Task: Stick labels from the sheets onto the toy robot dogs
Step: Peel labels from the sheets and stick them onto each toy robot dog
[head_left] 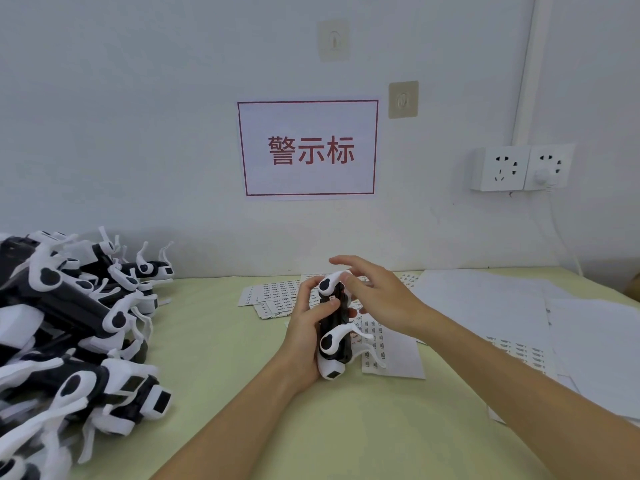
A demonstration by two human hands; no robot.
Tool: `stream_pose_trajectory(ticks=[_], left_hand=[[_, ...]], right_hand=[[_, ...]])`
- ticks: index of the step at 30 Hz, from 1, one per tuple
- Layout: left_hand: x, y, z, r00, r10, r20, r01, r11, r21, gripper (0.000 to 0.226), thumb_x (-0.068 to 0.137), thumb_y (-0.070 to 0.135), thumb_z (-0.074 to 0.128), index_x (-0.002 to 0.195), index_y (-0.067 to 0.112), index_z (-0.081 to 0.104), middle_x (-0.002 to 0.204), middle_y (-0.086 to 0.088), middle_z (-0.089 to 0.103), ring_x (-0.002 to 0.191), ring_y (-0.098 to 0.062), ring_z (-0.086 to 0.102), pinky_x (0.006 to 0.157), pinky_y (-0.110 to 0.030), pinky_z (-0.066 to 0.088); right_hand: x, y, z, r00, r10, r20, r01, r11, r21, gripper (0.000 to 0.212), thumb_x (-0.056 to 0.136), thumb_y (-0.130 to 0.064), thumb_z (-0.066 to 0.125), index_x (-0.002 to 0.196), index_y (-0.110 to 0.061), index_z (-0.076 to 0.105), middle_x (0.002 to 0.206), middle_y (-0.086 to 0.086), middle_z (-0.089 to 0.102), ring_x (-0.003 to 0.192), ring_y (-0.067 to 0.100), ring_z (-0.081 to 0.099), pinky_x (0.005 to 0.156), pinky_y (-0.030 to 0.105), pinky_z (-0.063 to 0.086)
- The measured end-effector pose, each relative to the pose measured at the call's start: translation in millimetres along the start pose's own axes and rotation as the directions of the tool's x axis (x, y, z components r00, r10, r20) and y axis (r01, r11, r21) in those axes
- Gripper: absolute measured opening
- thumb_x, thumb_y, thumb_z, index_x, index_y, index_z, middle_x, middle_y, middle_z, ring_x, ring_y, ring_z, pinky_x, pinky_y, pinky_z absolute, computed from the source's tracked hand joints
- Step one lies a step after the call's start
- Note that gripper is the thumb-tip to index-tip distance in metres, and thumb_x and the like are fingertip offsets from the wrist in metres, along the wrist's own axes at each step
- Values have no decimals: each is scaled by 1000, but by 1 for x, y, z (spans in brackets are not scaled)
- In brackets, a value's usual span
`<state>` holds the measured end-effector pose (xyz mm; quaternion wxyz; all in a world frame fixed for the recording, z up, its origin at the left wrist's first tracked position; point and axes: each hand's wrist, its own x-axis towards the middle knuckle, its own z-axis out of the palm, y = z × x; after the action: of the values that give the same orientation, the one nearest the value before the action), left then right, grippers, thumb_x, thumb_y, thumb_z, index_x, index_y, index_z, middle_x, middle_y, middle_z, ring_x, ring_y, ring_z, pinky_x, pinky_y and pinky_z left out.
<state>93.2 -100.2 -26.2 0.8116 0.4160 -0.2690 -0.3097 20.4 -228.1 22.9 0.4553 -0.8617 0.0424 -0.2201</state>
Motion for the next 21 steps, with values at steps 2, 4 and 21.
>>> stream_pose_trajectory(ticks=[2, 4, 21], left_hand=[[0, 0, 0, 1000, -15, 15, 15, 1000, 2, 40, 93, -2, 46, 110, 30, 62, 103, -14, 70, 85, -28, 69, 62, -41, 57], [0, 0, 2, 1000, -23, 18, 23, 1000, 4, 45, 91, -3, 42, 111, 30, 63, 106, -14, 70, 87, -29, 69, 66, -41, 56], [2, -2, 4, 992, -73, -105, 94, 973, 209, 62, 67, 45, 79, 119, 20, 56, 104, -6, 76, 94, -36, 73, 81, -45, 59]], right_hand=[[0, 0, 0, 1000, 19, -3, -19, 1000, -7, 28, 102, -39, 41, 121, -49, 59, 103, -14, 65, 90, 2, 63, 69, 16, 45], [0, 2, -1, 999, 28, -17, -28, 1000, -3, 28, 103, -38, 39, 115, -49, 62, 93, -16, 66, 78, -1, 64, 63, 13, 44], [9, 12, 0, 888, 259, -381, -88, 908, 410, 60, 103, -17, 25, 68, -26, 73, 80, -8, 72, 45, 6, 44, 48, 21, 37]])
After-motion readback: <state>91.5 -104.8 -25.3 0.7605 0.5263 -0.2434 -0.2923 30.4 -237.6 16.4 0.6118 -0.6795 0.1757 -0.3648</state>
